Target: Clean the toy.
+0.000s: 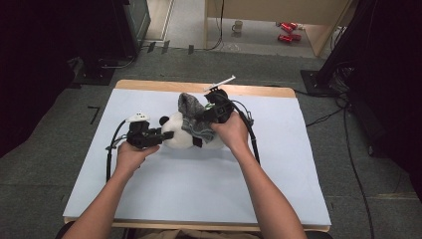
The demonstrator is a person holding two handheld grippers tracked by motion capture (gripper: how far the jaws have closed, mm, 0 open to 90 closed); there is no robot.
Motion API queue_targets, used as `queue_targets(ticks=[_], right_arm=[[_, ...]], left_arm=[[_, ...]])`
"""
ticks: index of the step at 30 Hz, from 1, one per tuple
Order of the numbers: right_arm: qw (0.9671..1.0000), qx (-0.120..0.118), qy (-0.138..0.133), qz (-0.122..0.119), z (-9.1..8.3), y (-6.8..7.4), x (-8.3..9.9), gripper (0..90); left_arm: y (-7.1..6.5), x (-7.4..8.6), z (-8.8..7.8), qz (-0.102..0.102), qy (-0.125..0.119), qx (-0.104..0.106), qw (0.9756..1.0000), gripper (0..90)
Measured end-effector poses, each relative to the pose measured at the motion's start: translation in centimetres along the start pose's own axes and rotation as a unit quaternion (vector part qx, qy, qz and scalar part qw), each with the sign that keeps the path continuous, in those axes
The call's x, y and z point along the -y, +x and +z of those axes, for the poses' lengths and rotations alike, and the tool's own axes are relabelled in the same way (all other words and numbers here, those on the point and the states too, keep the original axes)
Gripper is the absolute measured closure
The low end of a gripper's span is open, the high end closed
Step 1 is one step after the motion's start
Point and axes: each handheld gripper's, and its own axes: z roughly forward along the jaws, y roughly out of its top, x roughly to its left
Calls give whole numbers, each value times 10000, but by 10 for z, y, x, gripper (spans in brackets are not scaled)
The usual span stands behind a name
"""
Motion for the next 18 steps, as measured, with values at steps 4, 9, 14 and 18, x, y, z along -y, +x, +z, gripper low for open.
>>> queue_targets(ticks=[4,9,14,18], right_arm=[[10000,11,-21,-5,-10,-5,3,776],[9999,17,-130,86,-28,-16,10,776],[9988,143,-289,367,-50,-38,24,775],[9981,252,-341,450,-57,-49,31,775]], left_arm=[[1,-1,0,-42,22,23,10000,625],[2,-2,-1,-140,57,69,9999,631],[3,-5,0,-182,102,70,9998,638],[5,-5,0,-246,59,117,9996,638]])
